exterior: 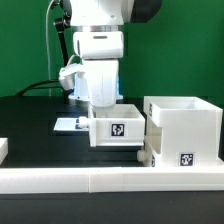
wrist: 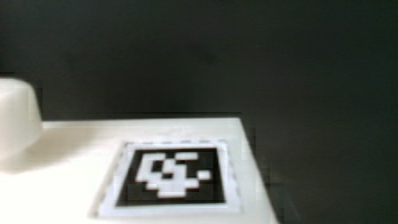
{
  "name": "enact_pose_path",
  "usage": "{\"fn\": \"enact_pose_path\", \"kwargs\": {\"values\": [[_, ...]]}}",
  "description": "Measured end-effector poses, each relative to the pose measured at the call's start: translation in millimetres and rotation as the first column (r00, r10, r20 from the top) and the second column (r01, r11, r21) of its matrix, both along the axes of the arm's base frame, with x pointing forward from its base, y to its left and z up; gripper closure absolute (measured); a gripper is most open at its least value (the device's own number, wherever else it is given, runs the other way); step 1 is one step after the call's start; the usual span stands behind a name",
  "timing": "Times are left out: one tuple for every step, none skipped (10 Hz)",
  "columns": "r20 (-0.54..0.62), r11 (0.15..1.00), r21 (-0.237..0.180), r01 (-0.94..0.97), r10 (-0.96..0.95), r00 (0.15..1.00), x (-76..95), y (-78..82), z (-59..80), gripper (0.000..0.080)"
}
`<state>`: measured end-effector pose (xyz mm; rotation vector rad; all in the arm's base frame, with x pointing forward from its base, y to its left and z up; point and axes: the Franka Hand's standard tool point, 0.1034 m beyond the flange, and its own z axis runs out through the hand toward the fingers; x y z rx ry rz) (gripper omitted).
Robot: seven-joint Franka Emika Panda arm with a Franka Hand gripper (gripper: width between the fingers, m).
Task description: Assemble drawer
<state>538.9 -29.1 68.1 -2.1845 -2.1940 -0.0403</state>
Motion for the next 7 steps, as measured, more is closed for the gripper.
{"fn": "enact_pose_path", "kwargs": {"values": [[-0.003,1.0,0.002,0.002,-0.002,1.0,-0.3,1.9,-1.6,0.0757],[-0.001,1.0,0.002,0.001,-0.001,1.0,0.2,3.9,-1.5,0.0757],[0.017,1.0,0.003,0.005,-0.005,1.0,2.7,6.0,-1.1,0.0757],[0.014,1.0,0.003,0.005,-0.006,1.0,2.3,6.9,-1.3,0.0757],[0.014,1.0,0.003,0.006,-0.006,1.0,2.2,6.4,-1.4,0.0757],[0.013,1.0,0.003,0.007,-0.007,1.0,2.0,6.1,-1.7,0.0757],[0.013,1.0,0.003,0.007,-0.007,1.0,1.8,5.9,-2.1,0.0757]]}}
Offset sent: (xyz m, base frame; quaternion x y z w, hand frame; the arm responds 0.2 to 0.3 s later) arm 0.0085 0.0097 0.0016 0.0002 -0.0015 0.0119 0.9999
